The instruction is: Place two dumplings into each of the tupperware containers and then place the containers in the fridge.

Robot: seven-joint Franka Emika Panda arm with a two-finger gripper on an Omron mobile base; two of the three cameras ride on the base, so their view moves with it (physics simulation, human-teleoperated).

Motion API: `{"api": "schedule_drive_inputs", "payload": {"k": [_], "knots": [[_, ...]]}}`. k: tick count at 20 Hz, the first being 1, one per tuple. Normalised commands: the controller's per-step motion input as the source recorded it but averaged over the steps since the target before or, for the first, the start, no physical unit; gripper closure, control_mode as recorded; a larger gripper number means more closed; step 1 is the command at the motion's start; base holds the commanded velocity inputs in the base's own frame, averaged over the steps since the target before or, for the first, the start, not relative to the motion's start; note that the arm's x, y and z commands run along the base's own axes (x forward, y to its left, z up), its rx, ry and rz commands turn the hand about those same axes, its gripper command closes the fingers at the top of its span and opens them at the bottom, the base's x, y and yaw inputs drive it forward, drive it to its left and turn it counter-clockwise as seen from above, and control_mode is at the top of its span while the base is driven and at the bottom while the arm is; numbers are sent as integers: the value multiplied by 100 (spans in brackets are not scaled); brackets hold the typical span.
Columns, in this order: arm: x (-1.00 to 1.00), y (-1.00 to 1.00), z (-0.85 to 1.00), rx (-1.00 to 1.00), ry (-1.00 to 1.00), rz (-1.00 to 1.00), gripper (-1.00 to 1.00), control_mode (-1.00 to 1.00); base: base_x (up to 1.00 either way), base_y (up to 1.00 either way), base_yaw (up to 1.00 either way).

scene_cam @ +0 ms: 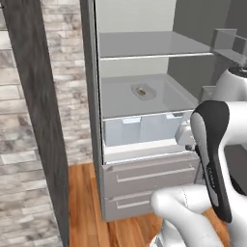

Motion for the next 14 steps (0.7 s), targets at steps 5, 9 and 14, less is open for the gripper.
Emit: {"api": "schedule_drive_inputs", "payload": {"k": [5, 9, 14], "knots": [[0, 0, 0, 0, 0, 0, -100, 100, -100, 29, -21], [0, 0, 0, 0, 0, 0, -100, 100, -100, 38, -62], [0, 0, 0, 0, 0, 0, -100, 100, -98, 22, -86]]}}
